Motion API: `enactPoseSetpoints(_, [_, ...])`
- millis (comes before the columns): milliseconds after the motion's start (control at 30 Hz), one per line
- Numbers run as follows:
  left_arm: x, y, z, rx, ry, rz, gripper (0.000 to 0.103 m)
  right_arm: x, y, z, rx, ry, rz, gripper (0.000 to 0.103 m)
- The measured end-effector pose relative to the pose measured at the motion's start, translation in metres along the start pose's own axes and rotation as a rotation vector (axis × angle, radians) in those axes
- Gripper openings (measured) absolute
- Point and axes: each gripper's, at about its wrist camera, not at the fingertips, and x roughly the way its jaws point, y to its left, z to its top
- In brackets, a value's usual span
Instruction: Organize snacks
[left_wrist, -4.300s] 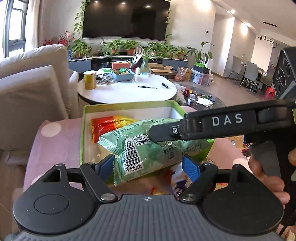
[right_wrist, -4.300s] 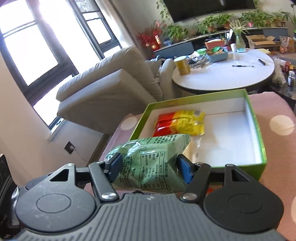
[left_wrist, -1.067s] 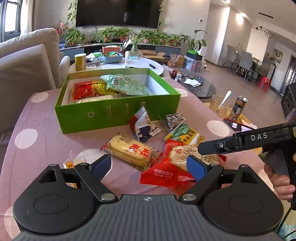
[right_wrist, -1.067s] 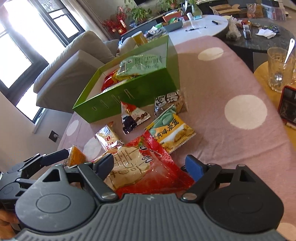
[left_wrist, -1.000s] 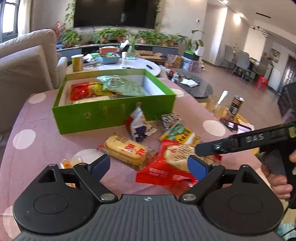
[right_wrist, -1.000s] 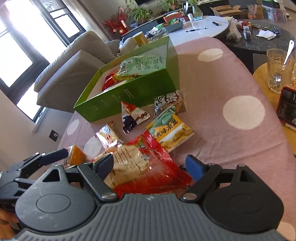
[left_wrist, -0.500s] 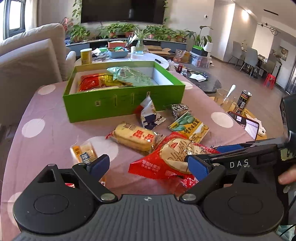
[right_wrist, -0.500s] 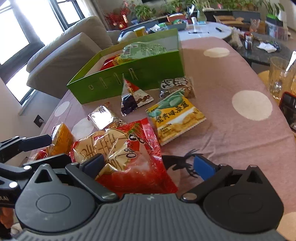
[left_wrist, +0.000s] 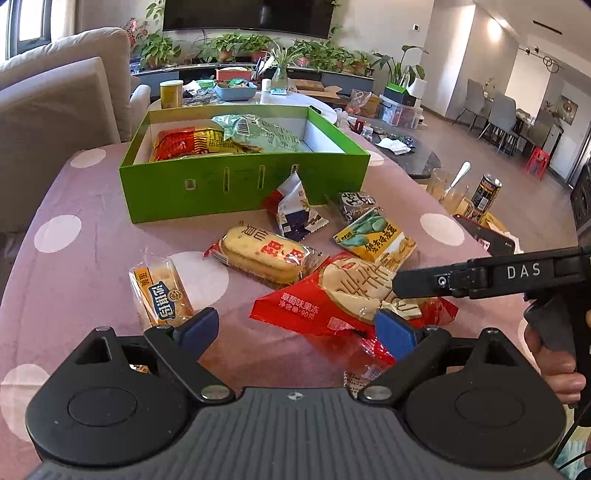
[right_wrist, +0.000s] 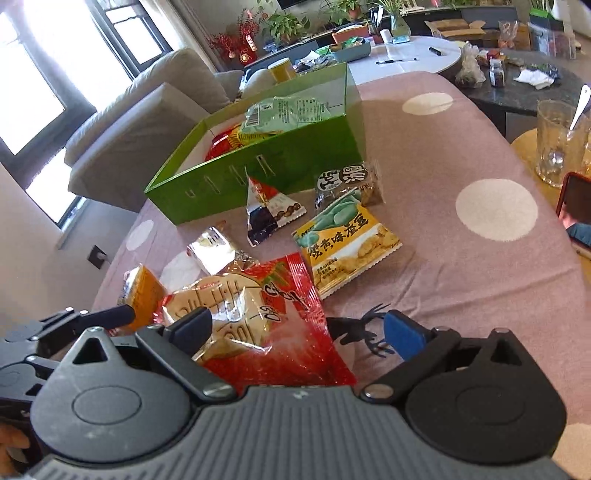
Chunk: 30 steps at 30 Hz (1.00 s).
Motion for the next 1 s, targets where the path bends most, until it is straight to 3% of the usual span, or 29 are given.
enactPoseSetpoints(100, [-0.003,0.0,0.002,-0.017,-0.007,-0.009,0.091,0.007,-0.004,-0.002,-0.002,0.034,-0.001,0.09])
enactPoseSetpoints(267, [-0.001,-0.006,0.005,-0.02,0.008,-0.059,0.091,0.012,0.005,-0.006,-0.056,0.013,-0.011,0.088])
enactPoseSetpoints(367, [0.008,-0.011,0.0,0.015,0.036,-0.066,0.092,0.011,0.001,-0.004,-0.031,0.025,0.022,0.079])
enactPoseSetpoints(500, [0.02,-0.008,-0.002,-0.032,0.068,-0.102,0.093,0.01,-0.003,0.0,0.024,0.067,0.079,0.064])
enactPoseSetpoints(767, [0.026,-0.012,-0.002,-0.032,0.077,-0.105,0.093,0.012,0.005,0.0,-0.013,0.078,0.074,0.069])
enactPoseSetpoints(900, [0.029,-0.03,-0.006,0.055,0.084,-0.078,0.09,0.018,0.01,0.002,-0.048,0.097,0.087,0.075])
enactPoseSetpoints(933, [0.03,-0.033,-0.006,0.075,0.081,-0.066,0.089,0.019,0.012,0.002,-0.055,0.1,0.086,0.073])
enactPoseSetpoints(1000, [0.029,-0.034,-0.007,0.095,0.078,-0.056,0.087,0.022,0.012,0.002,-0.038,0.121,0.133,0.055])
